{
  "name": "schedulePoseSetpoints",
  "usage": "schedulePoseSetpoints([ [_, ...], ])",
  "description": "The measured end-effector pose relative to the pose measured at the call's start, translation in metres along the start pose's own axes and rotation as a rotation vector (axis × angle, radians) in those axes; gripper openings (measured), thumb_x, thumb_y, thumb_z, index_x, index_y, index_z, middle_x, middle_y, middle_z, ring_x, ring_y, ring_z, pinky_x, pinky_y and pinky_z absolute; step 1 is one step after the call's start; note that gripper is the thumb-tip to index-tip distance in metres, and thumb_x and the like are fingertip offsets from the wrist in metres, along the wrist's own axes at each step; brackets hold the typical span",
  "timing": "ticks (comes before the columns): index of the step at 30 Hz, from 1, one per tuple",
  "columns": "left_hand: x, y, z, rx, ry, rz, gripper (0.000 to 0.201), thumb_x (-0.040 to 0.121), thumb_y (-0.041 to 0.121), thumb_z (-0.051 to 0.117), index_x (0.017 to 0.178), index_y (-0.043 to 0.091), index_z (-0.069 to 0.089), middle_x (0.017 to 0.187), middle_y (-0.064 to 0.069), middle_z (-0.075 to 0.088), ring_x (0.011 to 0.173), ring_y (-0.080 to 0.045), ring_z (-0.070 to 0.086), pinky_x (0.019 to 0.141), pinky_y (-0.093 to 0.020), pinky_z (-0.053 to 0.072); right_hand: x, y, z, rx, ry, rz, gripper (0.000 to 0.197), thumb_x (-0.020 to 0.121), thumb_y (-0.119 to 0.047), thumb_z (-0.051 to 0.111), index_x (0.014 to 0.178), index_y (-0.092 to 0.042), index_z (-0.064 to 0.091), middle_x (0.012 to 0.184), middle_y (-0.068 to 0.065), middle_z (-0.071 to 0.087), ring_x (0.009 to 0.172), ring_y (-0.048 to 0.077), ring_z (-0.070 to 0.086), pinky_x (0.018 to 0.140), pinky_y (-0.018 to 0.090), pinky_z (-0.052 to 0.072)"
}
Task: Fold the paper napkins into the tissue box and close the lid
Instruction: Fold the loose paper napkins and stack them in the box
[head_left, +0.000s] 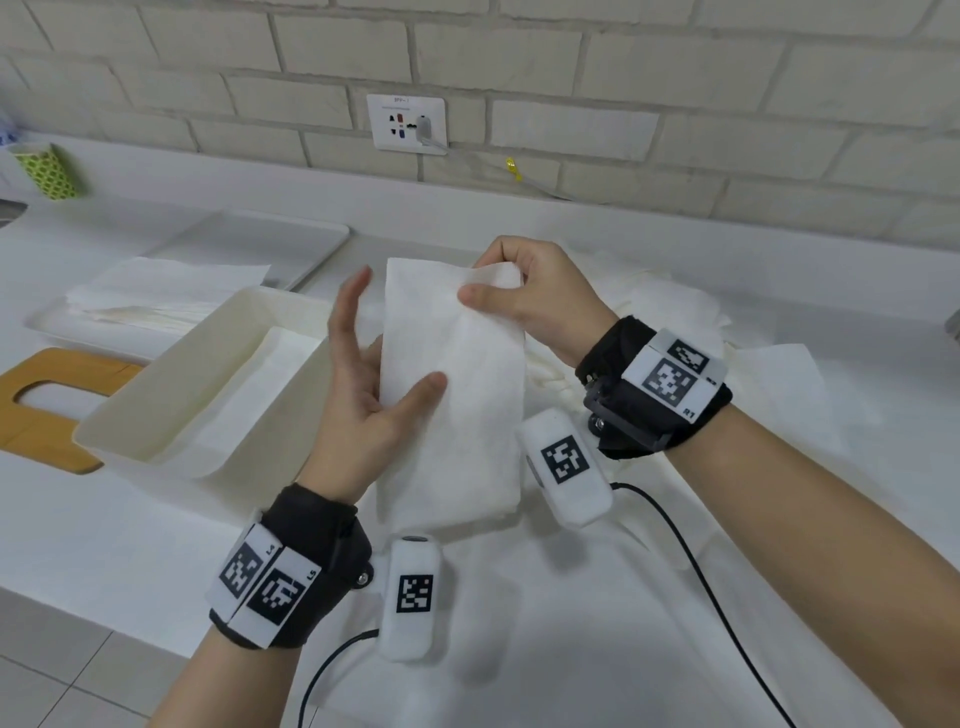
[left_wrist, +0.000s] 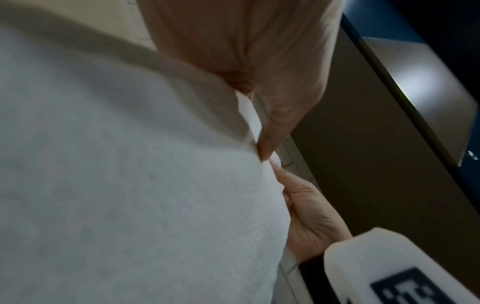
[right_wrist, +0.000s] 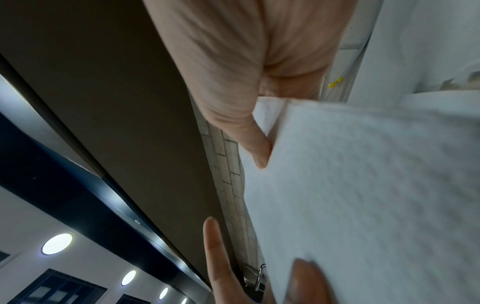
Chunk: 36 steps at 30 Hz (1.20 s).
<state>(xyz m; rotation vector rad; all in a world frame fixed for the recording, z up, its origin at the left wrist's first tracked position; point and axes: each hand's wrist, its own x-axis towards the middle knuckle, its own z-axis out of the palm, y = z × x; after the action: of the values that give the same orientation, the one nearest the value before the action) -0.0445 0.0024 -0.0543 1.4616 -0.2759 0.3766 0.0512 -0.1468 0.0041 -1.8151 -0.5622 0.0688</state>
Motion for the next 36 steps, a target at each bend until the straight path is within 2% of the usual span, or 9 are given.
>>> schedulePoseSetpoints([
  [4, 0.000, -0.009, -0.010, 0.266, -0.046, -0.116, 0.034, 0.084, 0.010, 0.059, 0.102, 0.037, 0.070, 0.108, 0.014, 0.070, 0.102, -0.007, 0.063, 0.090, -0.030, 0.048, 0.003, 0.012, 0.002, -0.001, 0.039, -0.012, 0.024, 0.079, 0.000, 0.067, 0.077, -0.019, 0.052, 0.078, -0.006, 0.054, 0.071, 0.008, 0.051, 0.073, 0.028, 0.044],
  [7, -0.001, -0.016, -0.019, 0.320, 0.020, -0.227, 0.038, 0.090, -0.002, 0.055, 0.091, 0.032, 0.072, 0.097, 0.021, 0.071, 0.093, -0.001, 0.063, 0.090, -0.026, 0.045, 0.000, 0.028, 0.000, -0.358, 0.021, 0.030, 0.016, 0.086, -0.010, 0.060, 0.095, -0.014, 0.048, 0.087, -0.001, 0.052, 0.068, 0.012, 0.049, 0.070, 0.026, 0.041],
  [10, -0.001, -0.022, -0.028, 0.267, 0.170, -0.289, 0.042, 0.091, -0.007, 0.049, 0.093, 0.030, 0.069, 0.103, 0.014, 0.069, 0.093, -0.007, 0.062, 0.080, -0.019, 0.047, -0.010, 0.049, 0.000, -0.962, -0.300, 0.125, 0.027, 0.088, -0.027, 0.058, 0.109, -0.012, 0.049, 0.108, 0.004, 0.048, 0.093, 0.021, 0.051, 0.075, 0.030, 0.040],
  [12, -0.001, -0.024, -0.030, 0.241, 0.246, -0.307, 0.041, 0.091, -0.007, 0.048, 0.094, 0.029, 0.069, 0.108, 0.007, 0.068, 0.101, -0.014, 0.062, 0.084, -0.021, 0.049, -0.016, 0.060, 0.005, -1.143, -0.489, 0.197, 0.040, 0.085, -0.036, 0.061, 0.114, -0.012, 0.049, 0.117, 0.006, 0.046, 0.102, 0.025, 0.050, 0.076, 0.032, 0.040],
  [15, -0.002, -0.023, -0.030, 0.232, 0.303, -0.313, 0.039, 0.091, -0.005, 0.050, 0.095, 0.029, 0.068, 0.109, 0.008, 0.067, 0.108, -0.016, 0.062, 0.096, -0.029, 0.048, -0.017, 0.072, 0.014, -1.208, -0.638, 0.297, 0.051, 0.081, -0.040, 0.065, 0.116, -0.009, 0.046, 0.117, 0.009, 0.045, 0.096, 0.027, 0.050, 0.073, 0.033, 0.042],
  [19, -0.004, -0.025, -0.031, 0.212, 0.312, -0.323, 0.039, 0.091, -0.003, 0.051, 0.094, 0.031, 0.069, 0.114, 0.002, 0.068, 0.110, -0.021, 0.062, 0.099, -0.037, 0.047, -0.011, 0.077, 0.021, -1.242, -0.636, 0.311, 0.032, 0.089, -0.017, 0.055, 0.116, -0.003, 0.047, 0.122, 0.015, 0.044, 0.103, 0.031, 0.054, 0.082, 0.036, 0.045],
  [26, -0.006, -0.025, -0.032, 0.181, 0.321, -0.336, 0.037, 0.091, -0.003, 0.051, 0.095, 0.029, 0.068, 0.115, 0.001, 0.067, 0.103, -0.014, 0.063, 0.089, -0.024, 0.049, -0.009, 0.086, 0.031, -1.293, -0.606, 0.344, 0.040, 0.088, -0.004, 0.050, 0.126, -0.003, 0.037, 0.126, 0.016, 0.039, 0.113, 0.034, 0.048, 0.086, 0.039, 0.043],
  [30, -0.006, -0.027, -0.034, 0.184, 0.332, -0.343, 0.037, 0.091, -0.003, 0.052, 0.094, 0.030, 0.069, 0.112, 0.002, 0.068, 0.097, -0.014, 0.064, 0.087, -0.026, 0.050, -0.007, 0.088, 0.029, -1.286, -0.563, 0.309, 0.041, 0.087, -0.008, 0.054, 0.124, -0.005, 0.037, 0.121, 0.015, 0.044, 0.106, 0.033, 0.053, 0.073, 0.035, 0.040],
  [36, -0.004, -0.028, -0.031, 0.199, 0.311, -0.337, 0.038, 0.090, -0.004, 0.052, 0.095, 0.029, 0.069, 0.114, -0.002, 0.067, 0.102, -0.017, 0.063, 0.087, -0.024, 0.049, -0.005, 0.091, 0.031, -1.265, -0.504, 0.135, 0.037, 0.091, -0.021, 0.052, 0.122, -0.007, 0.038, 0.117, 0.013, 0.047, 0.101, 0.031, 0.053, 0.068, 0.033, 0.037],
])
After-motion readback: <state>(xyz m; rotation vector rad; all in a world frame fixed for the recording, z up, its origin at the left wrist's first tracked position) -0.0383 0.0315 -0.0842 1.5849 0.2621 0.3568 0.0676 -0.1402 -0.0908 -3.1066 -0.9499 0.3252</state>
